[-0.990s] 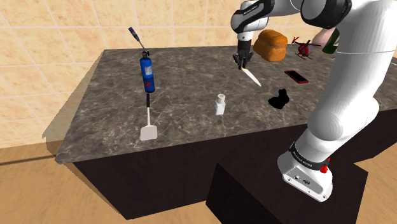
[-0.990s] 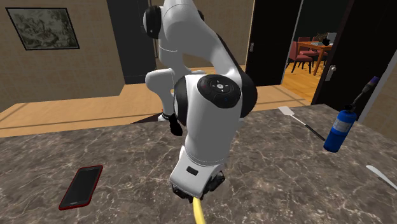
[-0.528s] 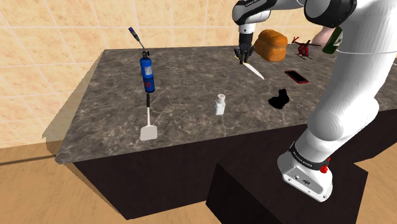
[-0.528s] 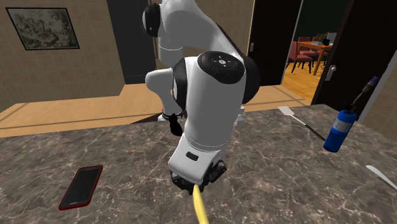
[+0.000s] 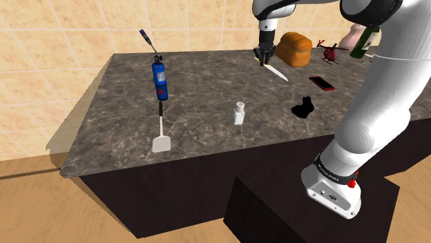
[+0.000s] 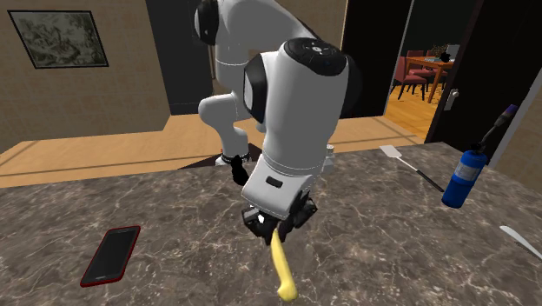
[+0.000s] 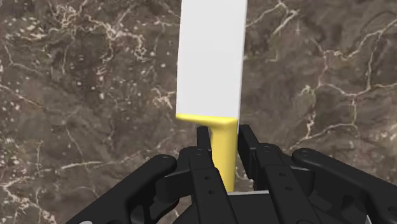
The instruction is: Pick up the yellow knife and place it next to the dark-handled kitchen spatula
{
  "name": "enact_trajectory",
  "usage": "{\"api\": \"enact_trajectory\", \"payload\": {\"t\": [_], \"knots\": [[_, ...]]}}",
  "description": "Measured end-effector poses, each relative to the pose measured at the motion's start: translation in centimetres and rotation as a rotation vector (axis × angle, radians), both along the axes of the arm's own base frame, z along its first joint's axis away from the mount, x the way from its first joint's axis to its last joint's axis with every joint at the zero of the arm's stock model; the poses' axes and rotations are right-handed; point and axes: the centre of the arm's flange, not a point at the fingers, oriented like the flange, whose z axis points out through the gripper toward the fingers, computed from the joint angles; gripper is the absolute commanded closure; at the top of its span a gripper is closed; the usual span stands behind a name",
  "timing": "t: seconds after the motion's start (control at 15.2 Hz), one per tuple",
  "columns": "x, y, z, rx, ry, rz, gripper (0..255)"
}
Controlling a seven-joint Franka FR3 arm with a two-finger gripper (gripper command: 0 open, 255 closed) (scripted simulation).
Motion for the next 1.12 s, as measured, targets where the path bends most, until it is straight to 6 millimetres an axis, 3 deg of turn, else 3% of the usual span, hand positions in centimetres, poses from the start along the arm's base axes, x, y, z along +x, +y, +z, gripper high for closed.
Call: {"api": "enact_trajectory", "payload": {"t": [1.12], "knots": [[-5.1, 21.7, -0.3, 0.0, 0.0, 0.001, 255]]}}
